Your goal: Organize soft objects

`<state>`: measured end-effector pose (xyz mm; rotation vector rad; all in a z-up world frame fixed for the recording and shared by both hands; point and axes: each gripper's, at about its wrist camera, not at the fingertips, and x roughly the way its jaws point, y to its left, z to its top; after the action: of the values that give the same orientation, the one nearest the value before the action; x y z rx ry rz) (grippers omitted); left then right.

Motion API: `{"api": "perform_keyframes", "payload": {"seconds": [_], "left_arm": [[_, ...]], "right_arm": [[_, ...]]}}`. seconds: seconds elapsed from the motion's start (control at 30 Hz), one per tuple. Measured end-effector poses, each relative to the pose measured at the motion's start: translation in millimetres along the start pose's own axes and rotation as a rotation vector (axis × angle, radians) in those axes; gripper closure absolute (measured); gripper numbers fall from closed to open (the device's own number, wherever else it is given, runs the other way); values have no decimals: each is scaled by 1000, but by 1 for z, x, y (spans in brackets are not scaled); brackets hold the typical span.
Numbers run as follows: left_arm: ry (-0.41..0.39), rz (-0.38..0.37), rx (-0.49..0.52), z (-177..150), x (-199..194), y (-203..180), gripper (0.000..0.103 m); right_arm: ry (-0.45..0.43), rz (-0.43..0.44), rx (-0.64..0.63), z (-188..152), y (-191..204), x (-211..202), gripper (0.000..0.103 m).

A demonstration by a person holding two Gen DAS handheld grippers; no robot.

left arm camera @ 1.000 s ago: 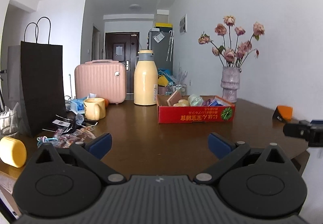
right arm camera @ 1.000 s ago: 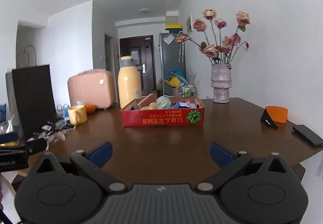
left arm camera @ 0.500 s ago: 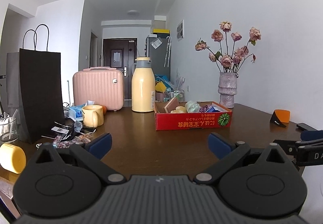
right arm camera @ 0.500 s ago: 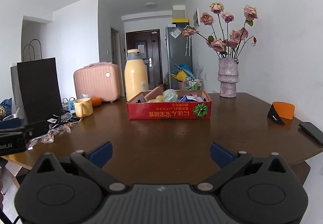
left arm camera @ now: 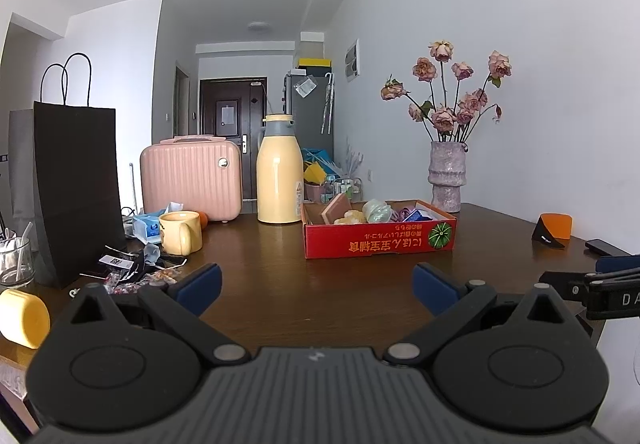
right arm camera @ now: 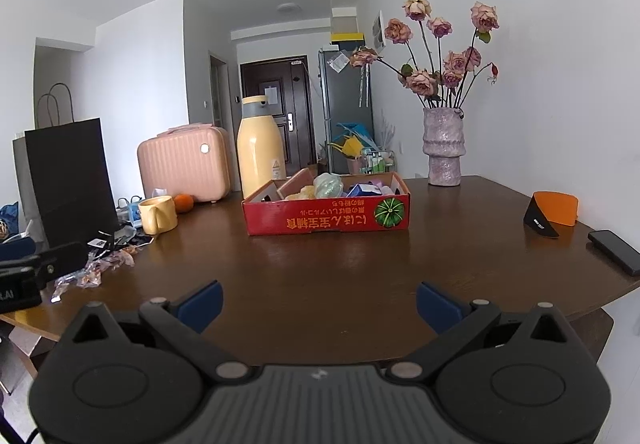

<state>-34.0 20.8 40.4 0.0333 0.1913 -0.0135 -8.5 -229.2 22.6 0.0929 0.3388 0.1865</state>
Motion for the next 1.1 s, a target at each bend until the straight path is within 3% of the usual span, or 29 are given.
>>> {"api": "perform_keyframes", "payload": {"seconds": [1.1], "left_arm": [[10,-10,-3,-2,4,1,0]], "right_arm": [[-18,-3,4,3,-5,-2,0]]}}
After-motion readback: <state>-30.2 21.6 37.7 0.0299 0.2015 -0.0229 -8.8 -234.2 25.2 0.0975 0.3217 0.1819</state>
